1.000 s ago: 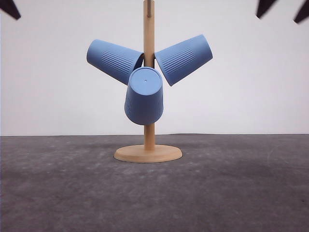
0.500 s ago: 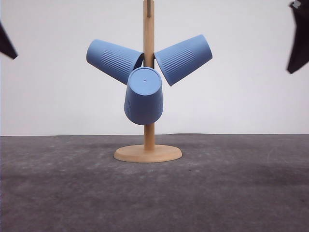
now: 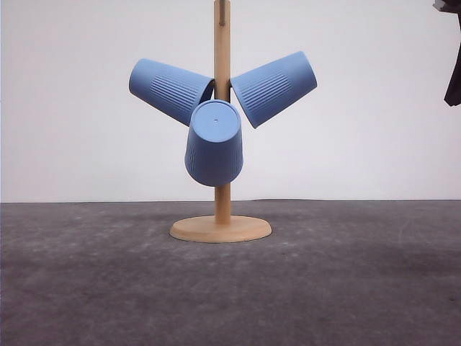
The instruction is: Place three cups
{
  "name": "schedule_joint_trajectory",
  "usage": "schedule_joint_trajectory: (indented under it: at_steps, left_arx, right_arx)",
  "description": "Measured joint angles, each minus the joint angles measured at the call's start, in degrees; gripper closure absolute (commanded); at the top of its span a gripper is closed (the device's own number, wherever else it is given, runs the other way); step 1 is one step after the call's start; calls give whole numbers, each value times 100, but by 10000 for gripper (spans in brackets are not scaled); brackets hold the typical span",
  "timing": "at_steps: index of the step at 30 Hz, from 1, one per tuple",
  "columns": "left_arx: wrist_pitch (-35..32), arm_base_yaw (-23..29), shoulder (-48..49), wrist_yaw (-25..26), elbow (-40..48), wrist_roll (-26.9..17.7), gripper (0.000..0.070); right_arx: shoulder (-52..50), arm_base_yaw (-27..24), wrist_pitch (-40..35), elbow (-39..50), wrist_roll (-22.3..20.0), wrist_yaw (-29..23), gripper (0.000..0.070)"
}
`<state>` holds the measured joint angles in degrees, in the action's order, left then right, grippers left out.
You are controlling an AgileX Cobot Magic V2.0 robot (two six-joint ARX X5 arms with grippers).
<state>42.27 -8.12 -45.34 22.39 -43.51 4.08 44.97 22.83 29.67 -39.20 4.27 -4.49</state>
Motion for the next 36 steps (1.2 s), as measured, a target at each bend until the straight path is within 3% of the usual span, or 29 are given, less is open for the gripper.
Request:
schedule_joint_trajectory:
  at_steps: [4,9,13,15,19,26,36]
  left_arx:
    - [-182,-1,76,-149,42,-106,700]
    - [-1499,200,1043,-307,1056,-438,700]
    - [-2800,508,2008,-922,2265,-494,700]
    - [-3136,590,2570,-1261,2804,-501,700]
    - [-3186,695,3565,-1740,3514,-498,700]
    - [-3200,736,4380,-1979,4164,-454,700]
    - [-3396,771,4505,-1998,4164,-457,700]
  right_arx:
    - [0,0,0,0,0,0,693]
    - [0,0,0,0,1,0,693]
    - [0,0,0,0,0,0,693]
    - [0,0,0,0,0,0,693]
    - [0,0,0,0,0,0,693]
    - [0,0,-3,0,0,0,693]
    - [0,0,-39,-2,0,0,693]
